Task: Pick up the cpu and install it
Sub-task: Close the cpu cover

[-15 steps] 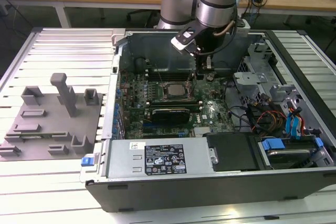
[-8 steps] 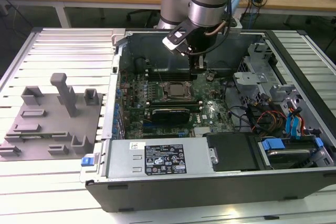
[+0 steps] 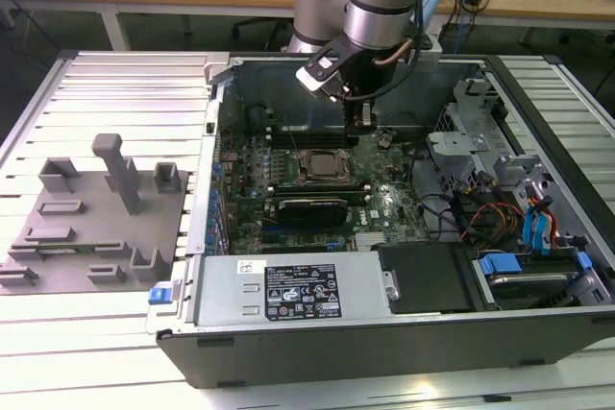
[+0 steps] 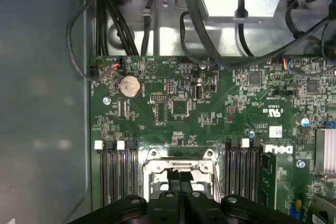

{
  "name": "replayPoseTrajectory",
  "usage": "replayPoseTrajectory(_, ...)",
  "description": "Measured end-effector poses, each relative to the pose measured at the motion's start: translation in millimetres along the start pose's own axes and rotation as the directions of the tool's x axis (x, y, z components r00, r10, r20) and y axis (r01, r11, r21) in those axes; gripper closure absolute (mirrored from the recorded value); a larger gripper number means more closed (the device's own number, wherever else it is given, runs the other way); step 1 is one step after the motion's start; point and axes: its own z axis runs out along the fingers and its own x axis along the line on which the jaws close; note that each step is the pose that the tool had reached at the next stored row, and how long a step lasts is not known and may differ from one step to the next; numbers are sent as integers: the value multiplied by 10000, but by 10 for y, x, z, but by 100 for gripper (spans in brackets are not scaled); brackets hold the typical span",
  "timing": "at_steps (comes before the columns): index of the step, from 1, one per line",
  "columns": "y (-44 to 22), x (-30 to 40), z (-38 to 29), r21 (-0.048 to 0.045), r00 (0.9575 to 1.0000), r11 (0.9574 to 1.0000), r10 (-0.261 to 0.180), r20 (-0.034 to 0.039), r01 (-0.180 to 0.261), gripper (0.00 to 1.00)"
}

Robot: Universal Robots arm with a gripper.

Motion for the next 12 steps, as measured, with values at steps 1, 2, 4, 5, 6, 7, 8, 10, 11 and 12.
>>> replayPoseTrajectory(1, -44, -1, 15, 1, 10000, 10000, 2, 2, -2, 89)
replayPoseTrajectory(2, -73, -3, 32, 1, 10000, 10000, 2, 2, -2, 89)
replayPoseTrajectory(4, -120, -7, 60, 0, 10000, 10000, 0, 1, 0, 89)
replayPoseTrajectory(5, -140, -8, 71, 1, 10000, 10000, 1, 2, -1, 89)
replayPoseTrajectory(6, -165, -9, 82, 1, 10000, 10000, 2, 2, -2, 89)
replayPoseTrajectory(7, -186, -11, 93, 1, 10000, 10000, 2, 1, -2, 89)
replayPoseTrajectory(8, -214, -14, 108, 0, 10000, 10000, 0, 1, 0, 89)
replayPoseTrajectory(10, -249, -17, 128, 1, 10000, 10000, 1, 2, -1, 89)
replayPoseTrajectory(11, -261, -18, 137, 0, 10000, 10000, 3, 1, -3, 89)
replayPoseTrajectory(12, -265, -19, 139, 1, 10000, 10000, 2, 2, -2, 89)
